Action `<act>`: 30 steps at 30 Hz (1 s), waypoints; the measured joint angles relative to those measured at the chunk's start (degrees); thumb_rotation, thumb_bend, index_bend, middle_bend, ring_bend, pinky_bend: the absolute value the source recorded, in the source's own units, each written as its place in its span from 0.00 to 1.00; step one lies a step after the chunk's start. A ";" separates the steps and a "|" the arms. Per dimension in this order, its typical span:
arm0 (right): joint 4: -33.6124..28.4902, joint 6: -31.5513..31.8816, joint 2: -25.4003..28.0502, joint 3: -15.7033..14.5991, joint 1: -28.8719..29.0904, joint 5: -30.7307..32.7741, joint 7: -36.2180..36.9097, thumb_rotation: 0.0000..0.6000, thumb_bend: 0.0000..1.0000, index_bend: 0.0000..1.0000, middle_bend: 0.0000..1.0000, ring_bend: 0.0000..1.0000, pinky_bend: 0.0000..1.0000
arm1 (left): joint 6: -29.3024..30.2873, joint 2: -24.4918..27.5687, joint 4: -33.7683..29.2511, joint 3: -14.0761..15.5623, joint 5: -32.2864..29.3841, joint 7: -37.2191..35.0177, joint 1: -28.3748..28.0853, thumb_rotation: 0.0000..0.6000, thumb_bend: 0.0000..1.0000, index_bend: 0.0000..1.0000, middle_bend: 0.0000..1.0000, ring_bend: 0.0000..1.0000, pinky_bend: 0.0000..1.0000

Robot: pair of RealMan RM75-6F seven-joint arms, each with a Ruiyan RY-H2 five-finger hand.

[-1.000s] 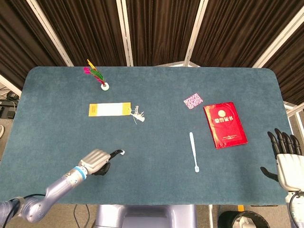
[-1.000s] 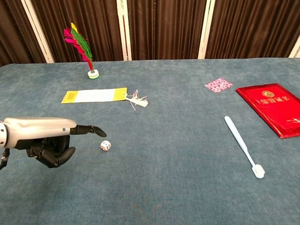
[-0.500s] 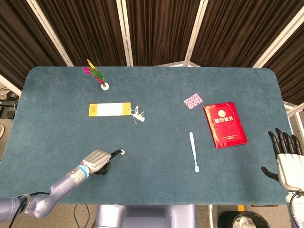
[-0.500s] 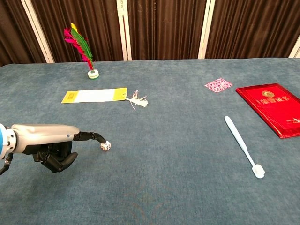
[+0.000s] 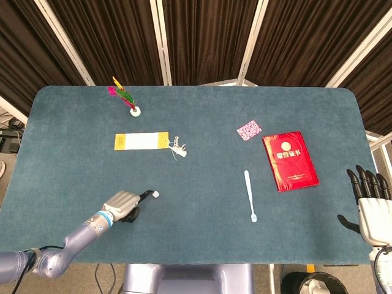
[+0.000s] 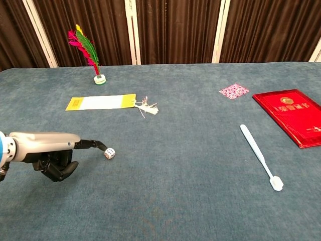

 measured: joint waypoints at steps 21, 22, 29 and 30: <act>-0.45 -0.28 -0.01 -0.39 0.19 -0.42 0.38 1.00 0.00 0.00 0.00 0.00 0.00 | 24.70 8.40 -3.50 -2.67 19.35 -11.08 10.59 1.00 0.15 0.10 0.36 0.30 0.19; -0.44 -0.36 0.00 -0.37 0.24 -0.37 0.50 1.00 0.00 0.00 0.00 0.00 0.00 | 28.50 8.94 -3.46 -2.76 20.97 -11.63 12.11 1.00 0.07 0.07 0.22 0.17 0.08; -0.25 -0.78 0.35 -0.10 0.49 -0.04 2.07 1.00 0.00 0.00 0.00 0.00 0.00 | 45.82 14.80 -6.07 -1.33 25.37 -11.22 24.32 1.00 0.00 0.00 0.00 0.00 0.00; -0.25 -0.80 0.44 -0.07 0.51 -0.03 2.35 1.00 0.00 0.00 0.00 0.00 0.00 | 47.18 15.63 -6.78 -0.98 25.54 -11.15 25.80 1.00 0.00 0.00 0.00 0.00 0.00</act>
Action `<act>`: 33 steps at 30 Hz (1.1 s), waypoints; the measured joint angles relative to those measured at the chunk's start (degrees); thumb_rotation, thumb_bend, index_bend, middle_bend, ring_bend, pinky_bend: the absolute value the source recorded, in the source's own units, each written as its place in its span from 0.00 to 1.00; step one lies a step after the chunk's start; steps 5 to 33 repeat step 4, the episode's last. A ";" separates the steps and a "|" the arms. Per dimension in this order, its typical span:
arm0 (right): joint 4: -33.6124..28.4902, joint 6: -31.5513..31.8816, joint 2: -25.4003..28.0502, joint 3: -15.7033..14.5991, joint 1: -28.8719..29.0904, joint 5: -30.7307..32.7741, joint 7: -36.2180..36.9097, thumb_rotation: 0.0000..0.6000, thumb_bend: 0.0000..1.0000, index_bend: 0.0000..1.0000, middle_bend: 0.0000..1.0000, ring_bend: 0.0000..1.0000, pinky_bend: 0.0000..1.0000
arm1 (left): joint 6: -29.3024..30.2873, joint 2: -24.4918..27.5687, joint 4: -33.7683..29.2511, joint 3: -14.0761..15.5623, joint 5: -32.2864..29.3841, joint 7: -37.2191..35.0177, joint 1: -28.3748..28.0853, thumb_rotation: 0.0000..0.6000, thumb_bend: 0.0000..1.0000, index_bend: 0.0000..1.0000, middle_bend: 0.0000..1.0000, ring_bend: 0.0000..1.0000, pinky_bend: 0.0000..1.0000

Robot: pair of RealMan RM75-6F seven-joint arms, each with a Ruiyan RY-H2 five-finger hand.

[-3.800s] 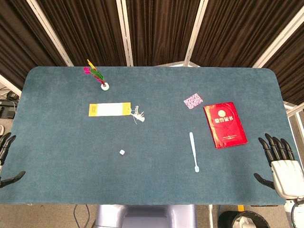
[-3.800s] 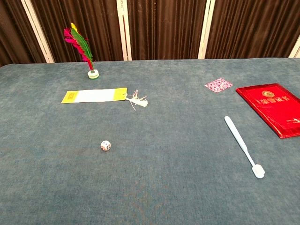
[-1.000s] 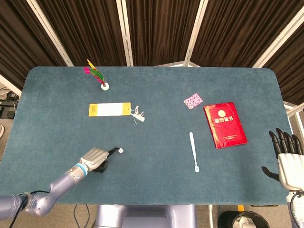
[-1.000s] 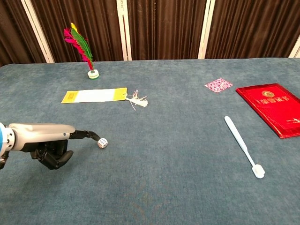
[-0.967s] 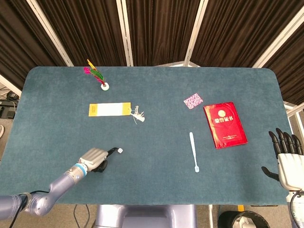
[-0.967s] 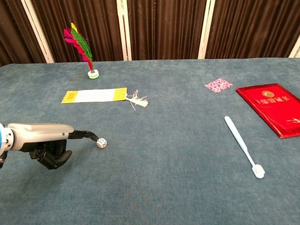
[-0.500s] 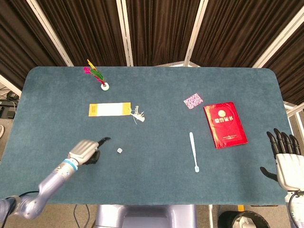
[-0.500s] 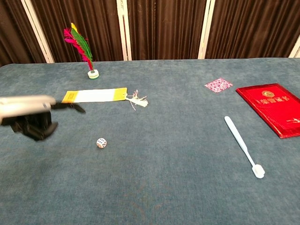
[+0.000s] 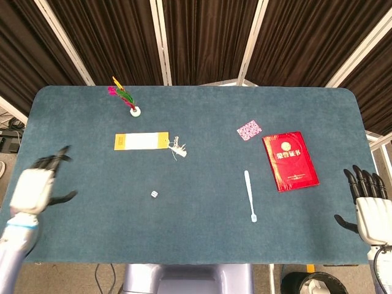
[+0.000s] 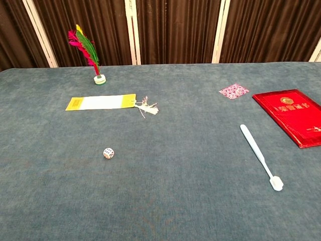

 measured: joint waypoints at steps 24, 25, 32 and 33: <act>0.09 0.10 0.49 0.08 -0.01 -0.25 1.29 1.00 0.00 0.00 0.00 0.00 0.00 | 4.14 2.53 -1.41 1.46 1.01 -1.19 4.54 1.00 0.00 0.00 0.00 0.00 0.00; 0.09 0.10 0.49 0.08 -0.01 -0.25 1.29 1.00 0.00 0.00 0.00 0.00 0.00 | 4.14 2.53 -1.41 1.46 1.01 -1.19 4.54 1.00 0.00 0.00 0.00 0.00 0.00; 0.09 0.10 0.49 0.08 -0.01 -0.25 1.29 1.00 0.00 0.00 0.00 0.00 0.00 | 4.14 2.53 -1.41 1.46 1.01 -1.19 4.54 1.00 0.00 0.00 0.00 0.00 0.00; 0.09 0.10 0.49 0.08 -0.01 -0.25 1.29 1.00 0.00 0.00 0.00 0.00 0.00 | 4.14 2.53 -1.41 1.46 1.01 -1.19 4.54 1.00 0.00 0.00 0.00 0.00 0.00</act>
